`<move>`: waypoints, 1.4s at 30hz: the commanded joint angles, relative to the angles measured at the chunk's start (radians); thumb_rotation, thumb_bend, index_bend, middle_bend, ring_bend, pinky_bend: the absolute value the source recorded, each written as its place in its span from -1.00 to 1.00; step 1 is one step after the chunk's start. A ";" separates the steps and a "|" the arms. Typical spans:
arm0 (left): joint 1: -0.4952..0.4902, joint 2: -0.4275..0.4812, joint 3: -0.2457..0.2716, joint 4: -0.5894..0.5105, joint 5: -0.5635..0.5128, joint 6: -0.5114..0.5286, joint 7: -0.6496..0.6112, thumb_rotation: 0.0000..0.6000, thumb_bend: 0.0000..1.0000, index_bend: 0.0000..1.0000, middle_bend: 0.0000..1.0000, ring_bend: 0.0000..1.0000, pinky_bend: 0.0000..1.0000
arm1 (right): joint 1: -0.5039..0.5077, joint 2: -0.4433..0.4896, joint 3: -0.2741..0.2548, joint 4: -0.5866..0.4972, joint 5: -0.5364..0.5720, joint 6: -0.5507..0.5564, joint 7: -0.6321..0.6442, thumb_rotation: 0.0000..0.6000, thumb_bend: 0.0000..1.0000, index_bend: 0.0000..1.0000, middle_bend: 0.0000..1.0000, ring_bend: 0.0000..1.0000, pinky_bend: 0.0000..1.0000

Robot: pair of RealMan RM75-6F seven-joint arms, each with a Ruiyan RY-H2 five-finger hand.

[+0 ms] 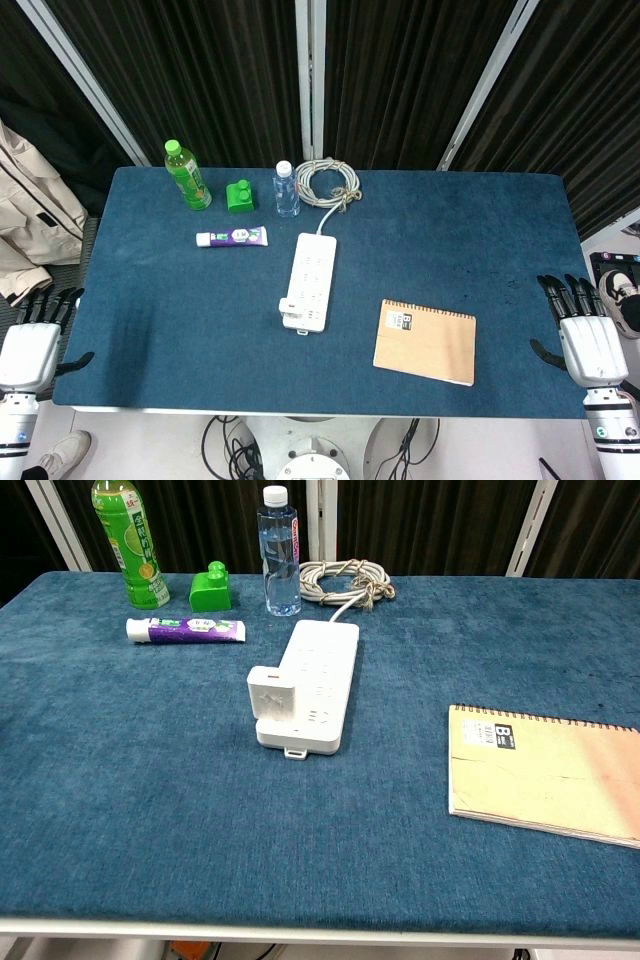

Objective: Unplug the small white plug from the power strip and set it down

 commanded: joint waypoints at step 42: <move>-0.583 -0.222 -0.112 0.121 0.221 -0.466 -0.271 1.00 -0.79 -0.57 -0.59 -0.81 -0.64 | 0.816 -0.314 0.139 0.221 0.076 -0.900 0.028 1.00 0.50 -0.94 -0.75 -1.00 -1.00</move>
